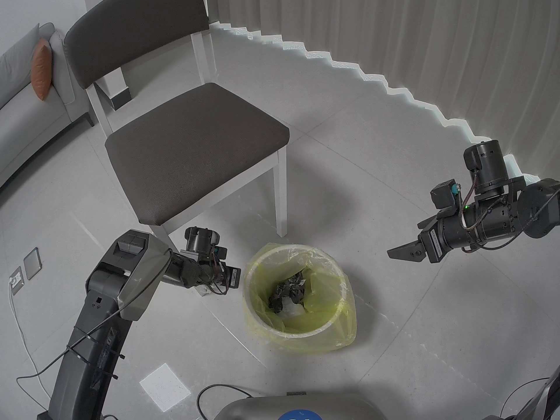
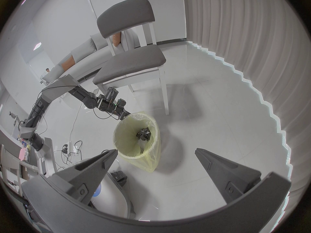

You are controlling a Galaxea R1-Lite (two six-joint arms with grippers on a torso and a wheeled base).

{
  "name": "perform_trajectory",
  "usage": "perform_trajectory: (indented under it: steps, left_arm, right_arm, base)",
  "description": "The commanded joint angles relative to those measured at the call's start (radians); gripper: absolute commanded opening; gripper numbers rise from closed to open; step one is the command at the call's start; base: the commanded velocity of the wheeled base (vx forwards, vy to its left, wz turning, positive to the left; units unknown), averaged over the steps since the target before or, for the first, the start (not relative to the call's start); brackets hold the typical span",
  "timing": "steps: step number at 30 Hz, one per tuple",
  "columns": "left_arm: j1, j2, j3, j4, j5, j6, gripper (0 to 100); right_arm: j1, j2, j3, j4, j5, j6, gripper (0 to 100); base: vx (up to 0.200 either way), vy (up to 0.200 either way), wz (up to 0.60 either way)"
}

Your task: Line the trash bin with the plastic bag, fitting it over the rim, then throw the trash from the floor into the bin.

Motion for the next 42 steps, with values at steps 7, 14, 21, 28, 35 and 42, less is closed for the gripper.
perform_trajectory:
  steps: [7,14,21,28,35,42]
  left_arm:
    - [0.006,-0.028,0.024,-0.006,-0.011,-0.016,0]
    - [0.012,-0.126,0.163,-0.089,-0.044,-0.054,0]
    - [0.030,-0.152,0.281,-0.269,-0.046,-0.152,100]
    - [0.040,-0.156,0.303,-0.295,-0.047,-0.243,100]
    - [0.017,-0.149,0.295,-0.358,-0.037,-0.335,100]
    - [-0.071,-0.153,0.272,-0.378,0.017,-0.501,100]
  right_arm:
    - [-0.002,0.013,0.000,-0.001,0.001,-0.008,100]
    - [-0.001,0.005,0.007,0.001,0.001,-0.008,100]
    - [0.004,-0.004,0.000,0.019,0.001,-0.008,100]
    - [0.007,-0.015,-0.002,0.021,-0.001,-0.008,100]
    - [0.007,-0.025,-0.003,0.039,-0.001,-0.009,100]
    - [0.015,-0.025,-0.003,0.039,-0.001,-0.011,100]
  base:
    - [0.000,0.000,0.00]
    - [0.000,0.000,0.00]
    - [0.000,0.000,0.00]
    - [0.000,0.000,0.00]
    - [0.000,0.000,0.00]
    - [0.000,0.000,0.00]
